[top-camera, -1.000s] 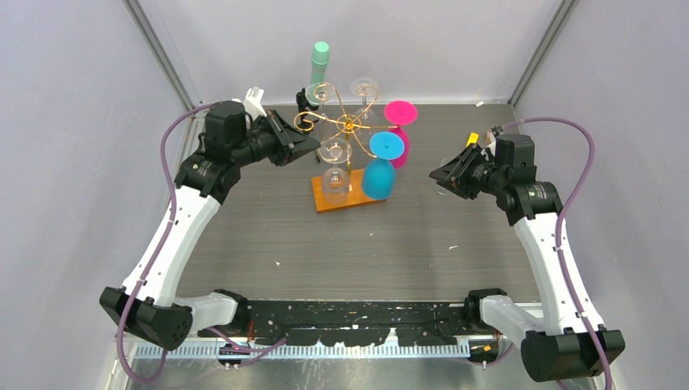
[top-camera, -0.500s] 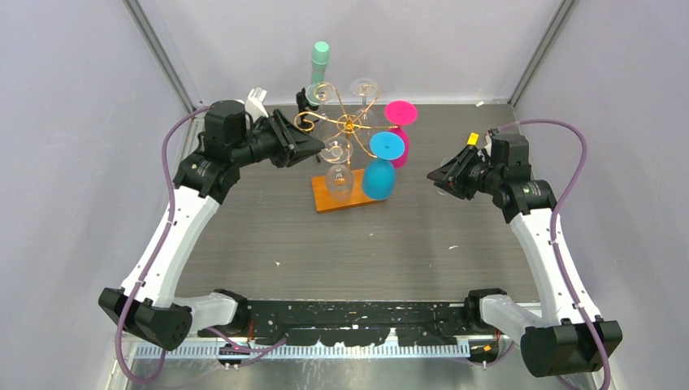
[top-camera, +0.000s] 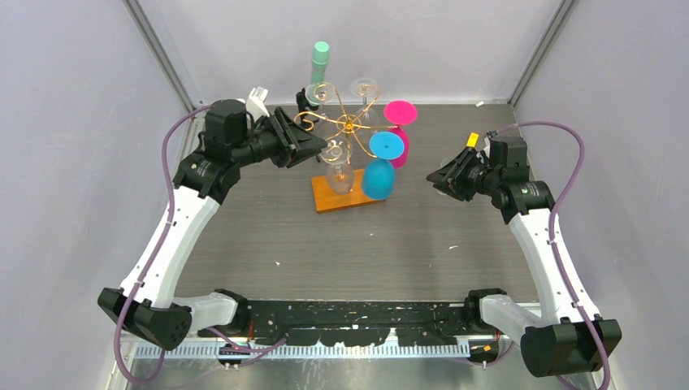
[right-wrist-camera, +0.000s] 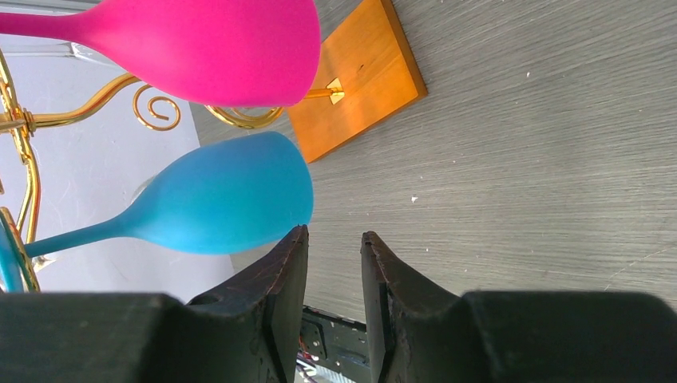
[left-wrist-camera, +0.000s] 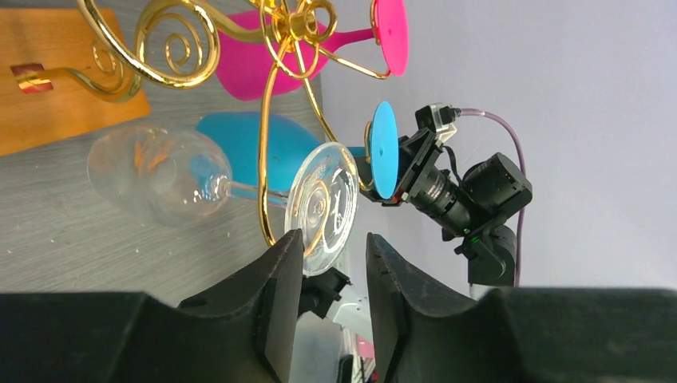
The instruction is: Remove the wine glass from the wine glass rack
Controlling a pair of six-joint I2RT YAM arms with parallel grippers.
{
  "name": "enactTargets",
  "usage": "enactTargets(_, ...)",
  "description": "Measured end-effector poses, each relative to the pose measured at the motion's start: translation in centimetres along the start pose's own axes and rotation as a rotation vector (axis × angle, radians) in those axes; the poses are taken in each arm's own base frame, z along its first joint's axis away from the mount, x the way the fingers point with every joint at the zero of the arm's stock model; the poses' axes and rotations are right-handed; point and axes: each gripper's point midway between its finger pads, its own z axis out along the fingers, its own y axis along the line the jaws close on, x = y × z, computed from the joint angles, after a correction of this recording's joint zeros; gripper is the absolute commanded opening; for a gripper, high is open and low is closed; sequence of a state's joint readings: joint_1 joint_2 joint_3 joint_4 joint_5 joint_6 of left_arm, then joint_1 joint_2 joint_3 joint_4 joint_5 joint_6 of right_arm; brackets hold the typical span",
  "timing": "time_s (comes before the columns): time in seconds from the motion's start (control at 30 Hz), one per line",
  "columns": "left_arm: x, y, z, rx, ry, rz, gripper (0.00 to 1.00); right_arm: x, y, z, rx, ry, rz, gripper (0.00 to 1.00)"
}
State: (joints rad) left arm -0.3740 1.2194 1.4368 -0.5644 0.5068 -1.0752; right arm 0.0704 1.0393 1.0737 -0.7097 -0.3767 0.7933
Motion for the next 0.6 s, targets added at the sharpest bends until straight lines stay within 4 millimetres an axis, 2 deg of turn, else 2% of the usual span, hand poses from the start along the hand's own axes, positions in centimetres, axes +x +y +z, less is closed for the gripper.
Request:
enactTargets(0.13, -0.5, -0.4, -0.5, -0.005, -0.029, 0.03, 0.51, 0.0, -0.1, 0.1, 0.002, 0.002, 0.001, 0.36)
enactTargets(0.33, -0.9, -0.7, -1.6, -0.015, -0.075, 0.073, 0.52, 0.0, 0.0, 0.1, 0.0, 0.002, 0.0, 0.36)
enactTargets(0.6, -1.0, -0.4, -1.4, -0.027, -0.077, 0.067, 0.5, 0.0, 0.0, 0.1, -0.003, 0.001, 0.0, 0.36)
